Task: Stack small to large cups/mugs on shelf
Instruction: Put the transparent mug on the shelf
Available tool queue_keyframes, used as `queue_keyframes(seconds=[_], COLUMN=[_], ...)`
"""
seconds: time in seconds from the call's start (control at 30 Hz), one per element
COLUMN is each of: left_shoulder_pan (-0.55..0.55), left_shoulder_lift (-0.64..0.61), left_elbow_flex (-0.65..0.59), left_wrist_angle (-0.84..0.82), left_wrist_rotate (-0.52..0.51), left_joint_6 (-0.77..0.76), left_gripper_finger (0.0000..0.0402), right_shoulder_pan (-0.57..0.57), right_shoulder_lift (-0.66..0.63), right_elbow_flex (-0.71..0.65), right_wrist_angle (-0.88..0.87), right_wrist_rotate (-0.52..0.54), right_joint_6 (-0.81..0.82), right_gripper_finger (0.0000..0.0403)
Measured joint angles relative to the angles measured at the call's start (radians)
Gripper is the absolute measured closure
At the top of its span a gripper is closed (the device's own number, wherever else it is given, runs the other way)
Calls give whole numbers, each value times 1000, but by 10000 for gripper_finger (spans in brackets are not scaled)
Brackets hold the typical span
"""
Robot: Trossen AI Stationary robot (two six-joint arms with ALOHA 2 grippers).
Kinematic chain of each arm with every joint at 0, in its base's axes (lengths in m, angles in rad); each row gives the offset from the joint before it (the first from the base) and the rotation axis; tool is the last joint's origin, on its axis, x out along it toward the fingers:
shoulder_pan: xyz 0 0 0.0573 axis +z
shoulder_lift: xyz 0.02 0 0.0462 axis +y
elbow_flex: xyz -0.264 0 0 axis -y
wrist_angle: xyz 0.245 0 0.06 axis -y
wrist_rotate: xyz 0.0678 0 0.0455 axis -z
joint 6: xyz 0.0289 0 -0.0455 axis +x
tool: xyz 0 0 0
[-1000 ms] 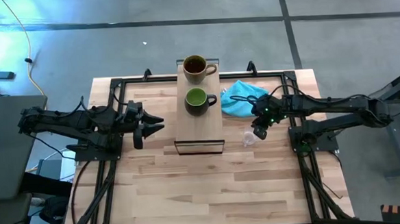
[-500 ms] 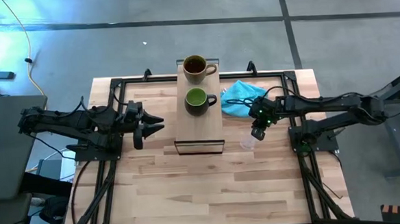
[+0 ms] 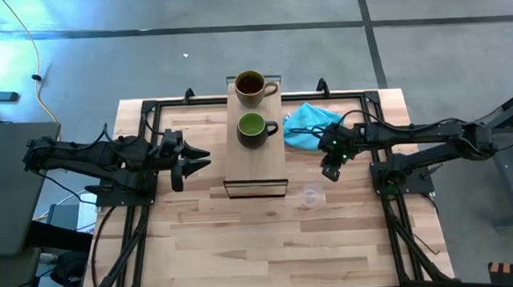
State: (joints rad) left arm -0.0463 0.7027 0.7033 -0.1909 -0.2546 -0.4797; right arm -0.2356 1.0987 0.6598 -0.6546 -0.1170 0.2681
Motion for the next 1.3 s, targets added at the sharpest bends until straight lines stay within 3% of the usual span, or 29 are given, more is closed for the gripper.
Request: queue_keyframes(seconds=[0.2, 0.43, 1.3], left_shoulder_pan=[0, 0, 0], left_shoulder_lift=[0, 0, 0], left_elbow_flex=[0, 0, 0], left_wrist_angle=[0, 0, 2], left_wrist_rotate=[0, 0, 5], left_joint_6=[0, 0, 0], left_gripper_finger=[263, 263, 263], right_shoulder_pan=[1, 63, 244], right_shoulder_lift=[-1, -1, 0], right_elbow_flex=[1, 1, 1], right_wrist_angle=[65, 95, 93], right_wrist_rotate=[-178, -232, -78], right_joint_6=[-41, -93, 160], right_gripper_finger=[328, 328, 328])
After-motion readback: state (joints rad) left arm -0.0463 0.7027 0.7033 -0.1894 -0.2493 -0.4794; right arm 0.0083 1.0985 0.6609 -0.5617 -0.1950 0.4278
